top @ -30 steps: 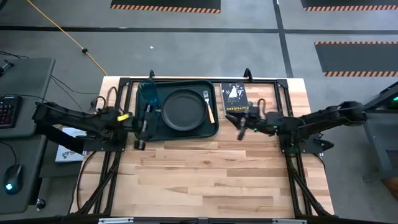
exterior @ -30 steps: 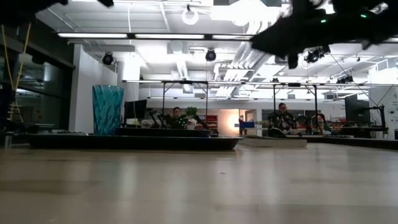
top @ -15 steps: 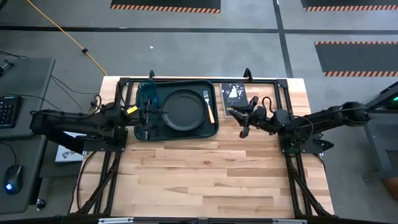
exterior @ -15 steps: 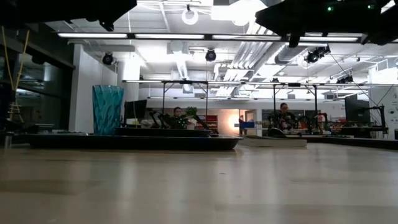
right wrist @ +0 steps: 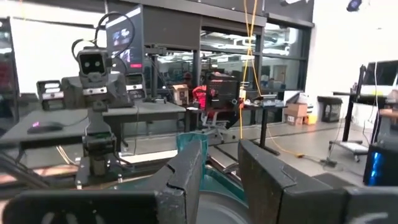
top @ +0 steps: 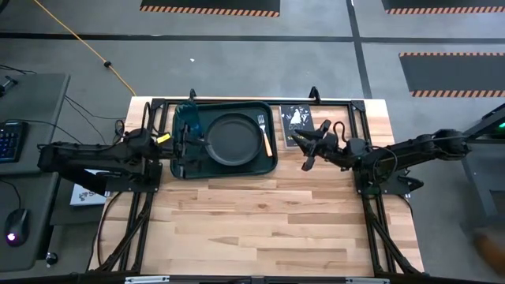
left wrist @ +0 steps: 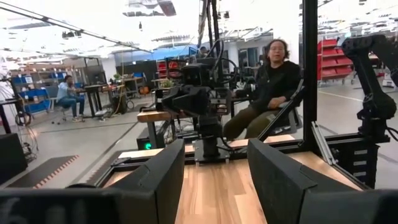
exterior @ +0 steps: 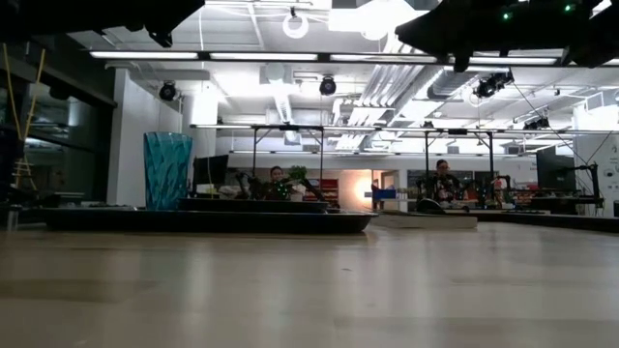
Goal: Pick and place plate/cup/fork/spoon on tray
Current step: Return to Home Position
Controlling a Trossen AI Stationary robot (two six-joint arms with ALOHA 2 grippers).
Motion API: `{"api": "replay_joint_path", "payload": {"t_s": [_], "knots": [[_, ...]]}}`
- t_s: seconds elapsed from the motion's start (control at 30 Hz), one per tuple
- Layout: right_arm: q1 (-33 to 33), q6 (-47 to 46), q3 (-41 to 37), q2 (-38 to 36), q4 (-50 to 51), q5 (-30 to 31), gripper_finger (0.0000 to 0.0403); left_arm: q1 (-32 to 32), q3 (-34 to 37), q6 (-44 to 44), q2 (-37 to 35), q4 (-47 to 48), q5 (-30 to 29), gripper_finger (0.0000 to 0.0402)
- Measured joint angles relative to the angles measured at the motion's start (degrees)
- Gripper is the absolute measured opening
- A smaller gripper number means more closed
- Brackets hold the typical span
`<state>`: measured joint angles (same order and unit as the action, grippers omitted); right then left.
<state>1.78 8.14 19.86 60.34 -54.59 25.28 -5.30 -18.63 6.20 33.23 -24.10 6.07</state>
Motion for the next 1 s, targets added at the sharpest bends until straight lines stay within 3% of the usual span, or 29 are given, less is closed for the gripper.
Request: {"api": "replay_joint_path", "payload": {"t_s": [0.23,0.43,1.0], "knots": [[0.0,4.31,0.0,-0.02,-0.06,-0.46,0.0097,0.02,0.0,0.0,-0.15,-0.72,0.0,0.0165],[0.0,-0.32,0.0,0.0,-0.87,2.17,0.0097,0.02,0.0,-0.02,-0.15,-0.76,0.0,0.0165],[0.0,-0.61,0.0,0.0,1.31,2.64,0.0097,0.02,0.02,-0.17,-0.18,-1.88,-0.02,0.0165]]}}
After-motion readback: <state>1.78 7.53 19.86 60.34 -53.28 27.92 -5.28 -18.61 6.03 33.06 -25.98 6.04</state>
